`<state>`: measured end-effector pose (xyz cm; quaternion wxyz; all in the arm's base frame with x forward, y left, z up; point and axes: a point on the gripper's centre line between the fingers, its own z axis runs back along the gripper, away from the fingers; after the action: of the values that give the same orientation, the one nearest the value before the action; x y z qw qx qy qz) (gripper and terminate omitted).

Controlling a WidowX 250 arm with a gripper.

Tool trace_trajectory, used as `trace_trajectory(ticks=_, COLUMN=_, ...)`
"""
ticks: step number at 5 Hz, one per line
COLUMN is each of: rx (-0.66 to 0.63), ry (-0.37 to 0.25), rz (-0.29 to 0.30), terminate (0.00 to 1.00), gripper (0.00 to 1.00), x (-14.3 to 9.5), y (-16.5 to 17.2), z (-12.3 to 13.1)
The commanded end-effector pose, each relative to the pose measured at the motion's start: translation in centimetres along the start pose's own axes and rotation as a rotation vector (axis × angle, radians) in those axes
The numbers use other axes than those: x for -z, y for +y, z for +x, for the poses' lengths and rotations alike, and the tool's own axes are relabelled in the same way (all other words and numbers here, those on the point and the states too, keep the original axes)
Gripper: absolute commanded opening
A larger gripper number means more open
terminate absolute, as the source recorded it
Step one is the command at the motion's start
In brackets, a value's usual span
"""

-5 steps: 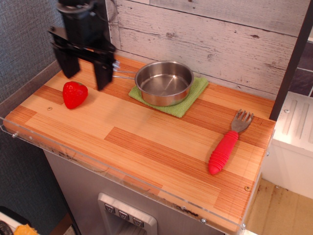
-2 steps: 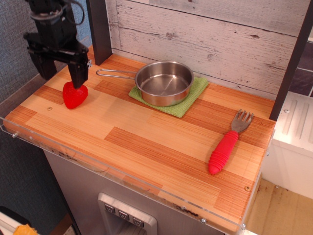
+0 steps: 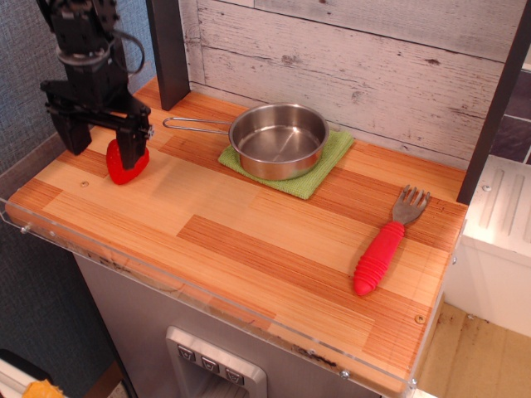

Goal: Take the cherry and place it in the silver vessel.

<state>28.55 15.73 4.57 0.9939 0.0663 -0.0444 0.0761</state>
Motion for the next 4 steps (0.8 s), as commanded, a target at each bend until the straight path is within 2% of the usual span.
trace_trajectory(ticks=1, rx=-0.044, ry=-0.008, rz=0.049, terminate=0.00, gripper=1.00, x=0.88, y=0.70, z=0.94)
trace_trajectory(ticks=3, rx=-0.048, ry=0.010, rz=0.063, terminate=0.00, gripper=1.00, x=1.63, y=0.24, z=1.59)
trace_trajectory(ticks=4, rx=-0.038, ry=-0.003, rz=0.045, terminate=0.00, gripper=1.00, x=1.58, y=0.07, z=1.68)
